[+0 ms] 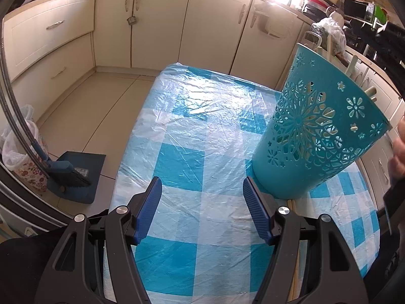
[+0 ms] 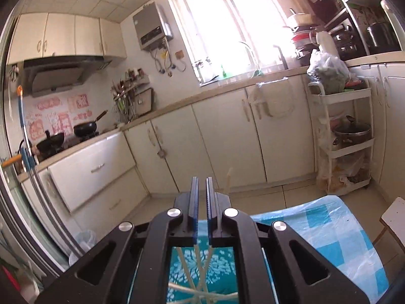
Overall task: Organize utensils
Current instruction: 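Lift the chopstick with the right tool over the teal basket and open it, then bring both tools back down beside the last loose chopsticks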
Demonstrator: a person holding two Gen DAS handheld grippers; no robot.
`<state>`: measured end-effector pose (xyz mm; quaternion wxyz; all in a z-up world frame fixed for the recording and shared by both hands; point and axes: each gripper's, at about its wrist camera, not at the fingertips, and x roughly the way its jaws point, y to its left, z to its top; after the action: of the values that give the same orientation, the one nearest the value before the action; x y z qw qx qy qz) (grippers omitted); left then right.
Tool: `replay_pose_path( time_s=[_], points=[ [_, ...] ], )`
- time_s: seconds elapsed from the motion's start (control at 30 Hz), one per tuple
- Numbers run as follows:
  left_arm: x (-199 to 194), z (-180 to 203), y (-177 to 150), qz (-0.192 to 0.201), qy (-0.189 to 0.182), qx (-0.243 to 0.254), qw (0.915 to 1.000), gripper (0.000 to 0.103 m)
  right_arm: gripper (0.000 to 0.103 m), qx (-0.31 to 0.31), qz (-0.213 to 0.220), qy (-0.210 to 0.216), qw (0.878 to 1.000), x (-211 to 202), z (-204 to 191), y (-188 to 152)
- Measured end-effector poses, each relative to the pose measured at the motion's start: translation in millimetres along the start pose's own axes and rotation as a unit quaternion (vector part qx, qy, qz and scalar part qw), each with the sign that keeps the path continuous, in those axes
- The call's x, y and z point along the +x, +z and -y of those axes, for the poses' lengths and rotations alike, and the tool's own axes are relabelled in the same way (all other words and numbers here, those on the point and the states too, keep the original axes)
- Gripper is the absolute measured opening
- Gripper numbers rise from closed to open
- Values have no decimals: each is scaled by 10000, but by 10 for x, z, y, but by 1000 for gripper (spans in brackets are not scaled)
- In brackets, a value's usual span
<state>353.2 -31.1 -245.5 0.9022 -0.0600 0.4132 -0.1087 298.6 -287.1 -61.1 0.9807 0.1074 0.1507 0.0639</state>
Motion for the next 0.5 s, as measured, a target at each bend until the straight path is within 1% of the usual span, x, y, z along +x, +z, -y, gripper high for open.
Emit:
replay_pose_path(
  time_s=[0.07, 0.1, 0.2, 0.23, 0.3, 0.37, 0.43, 0.47, 0.5],
  points=[
    [-7, 10, -6, 12, 25, 22, 10000, 63, 8, -90, -195, 108, 9997, 1, -17, -61],
    [-9, 17, -12, 24, 66, 47, 10000, 63, 16, -178, -273, 120, 9994, -37, -36, -97],
    [-27, 27, -24, 85, 196, 100, 9997, 63, 28, -239, -280, 126, 9992, -192, -27, -195],
    [-43, 30, -30, 118, 241, 112, 9996, 63, 29, -187, -257, 123, 9994, -284, -6, -208],
    [-90, 31, -48, 199, 329, 133, 9992, 63, 37, -76, -233, 90, 9997, -480, 37, -237],
    [-143, 28, -67, 278, 401, 161, 9987, 64, 40, -42, -211, 52, 9998, -651, 60, -281],
    [-203, 33, -103, 353, 480, 191, 9980, 64, 49, -80, -286, -62, 9995, -849, 58, -368],
    [-222, 25, -115, 362, 494, 195, 9979, 64, 56, -89, -354, -135, 9992, -953, 62, -441],
    [-246, 27, -141, 368, 522, 201, 9978, 64, 58, -77, -419, -179, 9989, -1008, 74, -488]
  ],
)
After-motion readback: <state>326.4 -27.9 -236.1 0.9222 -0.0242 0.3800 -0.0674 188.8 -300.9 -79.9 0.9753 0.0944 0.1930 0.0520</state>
